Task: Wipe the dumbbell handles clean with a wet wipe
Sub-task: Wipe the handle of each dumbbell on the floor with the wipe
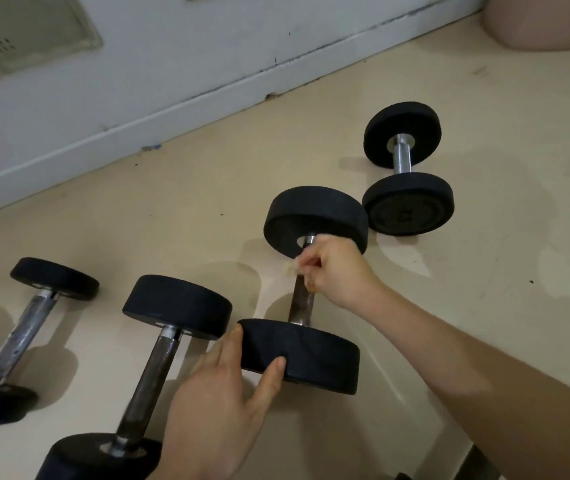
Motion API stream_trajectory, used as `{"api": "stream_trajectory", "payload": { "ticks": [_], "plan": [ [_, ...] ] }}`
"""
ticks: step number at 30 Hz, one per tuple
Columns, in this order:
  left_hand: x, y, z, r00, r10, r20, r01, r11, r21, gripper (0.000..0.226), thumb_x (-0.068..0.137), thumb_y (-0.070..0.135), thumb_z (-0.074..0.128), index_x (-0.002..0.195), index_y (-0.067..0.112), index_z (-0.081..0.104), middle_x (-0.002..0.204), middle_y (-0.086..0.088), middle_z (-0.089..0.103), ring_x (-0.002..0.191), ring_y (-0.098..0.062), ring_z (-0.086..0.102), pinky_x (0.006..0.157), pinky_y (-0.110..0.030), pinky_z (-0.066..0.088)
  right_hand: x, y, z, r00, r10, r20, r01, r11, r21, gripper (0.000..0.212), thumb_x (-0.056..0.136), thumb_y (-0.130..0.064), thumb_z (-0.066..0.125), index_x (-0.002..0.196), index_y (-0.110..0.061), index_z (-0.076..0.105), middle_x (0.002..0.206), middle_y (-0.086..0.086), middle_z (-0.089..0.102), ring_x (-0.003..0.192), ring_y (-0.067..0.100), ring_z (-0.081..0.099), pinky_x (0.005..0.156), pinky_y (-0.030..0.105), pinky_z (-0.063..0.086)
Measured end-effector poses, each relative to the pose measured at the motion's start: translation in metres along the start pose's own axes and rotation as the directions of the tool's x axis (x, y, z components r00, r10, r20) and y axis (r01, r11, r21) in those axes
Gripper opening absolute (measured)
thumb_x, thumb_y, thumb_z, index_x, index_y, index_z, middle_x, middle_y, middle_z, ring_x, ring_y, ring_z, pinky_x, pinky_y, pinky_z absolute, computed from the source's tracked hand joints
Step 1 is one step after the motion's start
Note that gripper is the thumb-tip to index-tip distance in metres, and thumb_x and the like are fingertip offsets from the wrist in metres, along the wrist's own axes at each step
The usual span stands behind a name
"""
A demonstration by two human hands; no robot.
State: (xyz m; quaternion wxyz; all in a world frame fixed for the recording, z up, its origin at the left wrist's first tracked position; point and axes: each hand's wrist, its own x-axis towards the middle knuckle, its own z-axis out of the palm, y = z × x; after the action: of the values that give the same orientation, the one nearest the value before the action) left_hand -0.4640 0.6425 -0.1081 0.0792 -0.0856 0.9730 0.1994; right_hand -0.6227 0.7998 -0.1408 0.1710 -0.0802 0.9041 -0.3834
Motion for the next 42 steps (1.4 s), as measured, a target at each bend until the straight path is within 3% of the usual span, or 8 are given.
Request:
{"api": "stream_trajectory", "payload": {
  "ticks": [7, 10, 15, 19, 32, 35, 39, 42],
  "plan": [
    [-0.006, 0.027, 0.002, 0.999, 0.036, 0.01, -0.036, 0.996, 0.083, 0.089, 0.072, 0.08, 0.019, 0.141, 0.026, 0.035, 0.14, 0.009, 0.041, 0.124, -0.011, 0.042, 0.093, -0.024, 0.043, -0.034, 0.003, -0.006, 0.974, -0.108, 0.197, 0.145, 0.972, -0.183, 0.015, 0.086, -0.01, 0.064, 0.093, -0.018, 0.074, 0.09, -0.011, 0.052, 0.086, 0.009, 0.057, 0.086, 0.024, 0.049],
    [-0.008, 0.029, 0.012, 0.994, 0.106, -0.023, -0.105, 0.994, 0.03, 0.076, 0.073, 0.073, 0.038, 0.124, 0.018, 0.052, 0.121, 0.001, 0.055, 0.107, -0.021, 0.055, 0.076, -0.032, 0.052, -0.019, 0.014, -0.017, 0.995, -0.043, -0.091, 0.031, 0.991, -0.129, 0.012, 0.087, -0.011, 0.063, 0.091, -0.014, 0.074, 0.085, -0.013, 0.049, 0.086, 0.008, 0.054, 0.081, 0.022, 0.046],
    [-0.013, 0.04, 0.022, 0.981, 0.194, -0.012, -0.194, 0.981, -0.01, 0.069, 0.074, 0.07, 0.044, 0.122, 0.02, 0.044, 0.128, -0.005, 0.052, 0.115, -0.026, 0.054, 0.084, -0.036, 0.052, -0.047, 0.02, -0.015, 0.997, -0.032, 0.071, 0.04, 0.993, -0.112, 0.013, 0.085, -0.012, 0.066, 0.093, -0.018, 0.074, 0.095, -0.009, 0.059, 0.09, 0.009, 0.059, 0.089, 0.029, 0.051],
    [-0.015, 0.046, 0.029, 0.955, 0.297, -0.019, -0.297, 0.955, -0.004, 0.061, 0.078, 0.061, 0.045, 0.125, 0.022, 0.044, 0.132, -0.004, 0.049, 0.117, -0.025, 0.054, 0.082, -0.033, 0.052, -0.027, 0.032, -0.03, 0.979, 0.058, -0.195, -0.078, 0.992, -0.097, 0.014, 0.088, -0.011, 0.062, 0.099, -0.012, 0.072, 0.097, -0.004, 0.055, 0.094, 0.014, 0.059, 0.086, 0.025, 0.048],
    [-0.009, 0.062, 0.039, 0.877, 0.471, -0.092, -0.478, 0.876, -0.07, 0.051, 0.07, 0.05, 0.049, 0.119, 0.032, 0.051, 0.122, 0.004, 0.054, 0.107, -0.018, 0.046, 0.064, -0.039, 0.057, -0.048, 0.028, -0.041, 0.98, -0.066, 0.19, 0.145, 0.886, -0.44, 0.02, 0.089, -0.009, 0.056, 0.102, -0.015, 0.071, 0.096, -0.001, 0.057, 0.095, 0.019, 0.058, 0.088, 0.033, 0.049],
    [-0.004, 0.062, 0.045, 0.832, 0.544, -0.107, -0.554, 0.826, -0.107, 0.049, 0.073, 0.044, 0.049, 0.121, 0.035, 0.05, 0.127, 0.007, 0.049, 0.111, -0.017, 0.046, 0.071, -0.037, 0.054, -0.029, 0.039, -0.057, 0.979, -0.201, 0.015, 0.178, 0.825, -0.537, 0.022, 0.087, -0.004, 0.053, 0.097, -0.013, 0.07, 0.101, 0.009, 0.063, 0.096, 0.028, 0.059, 0.082, 0.039, 0.048],
    [-0.003, 0.044, 0.054, 0.877, 0.477, -0.057, -0.458, 0.796, -0.396, 0.073, 0.069, 0.036, 0.064, 0.135, 0.05, 0.036, 0.142, 0.021, 0.033, 0.128, -0.007, 0.036, 0.1, -0.034, 0.043, -0.036, 0.049, -0.056, 0.911, -0.214, 0.352, 0.395, 0.699, -0.597, 0.026, 0.09, -0.007, 0.055, 0.113, -0.01, 0.064, 0.125, 0.005, 0.054, 0.116, 0.021, 0.05, 0.097, 0.026, 0.036],
    [0.001, 0.038, 0.067, 0.871, 0.489, 0.045, -0.455, 0.839, -0.299, 0.111, 0.068, 0.017, 0.075, 0.138, 0.064, 0.003, 0.152, 0.023, 0.009, 0.141, -0.007, 0.014, 0.113, -0.035, 0.027, -0.029, 0.062, -0.061, 0.946, -0.251, 0.206, 0.325, 0.715, -0.619, 0.023, 0.084, -0.008, 0.062, 0.106, -0.013, 0.067, 0.119, 0.004, 0.061, 0.107, 0.023, 0.055, 0.096, 0.032, 0.042]
  ]
}}
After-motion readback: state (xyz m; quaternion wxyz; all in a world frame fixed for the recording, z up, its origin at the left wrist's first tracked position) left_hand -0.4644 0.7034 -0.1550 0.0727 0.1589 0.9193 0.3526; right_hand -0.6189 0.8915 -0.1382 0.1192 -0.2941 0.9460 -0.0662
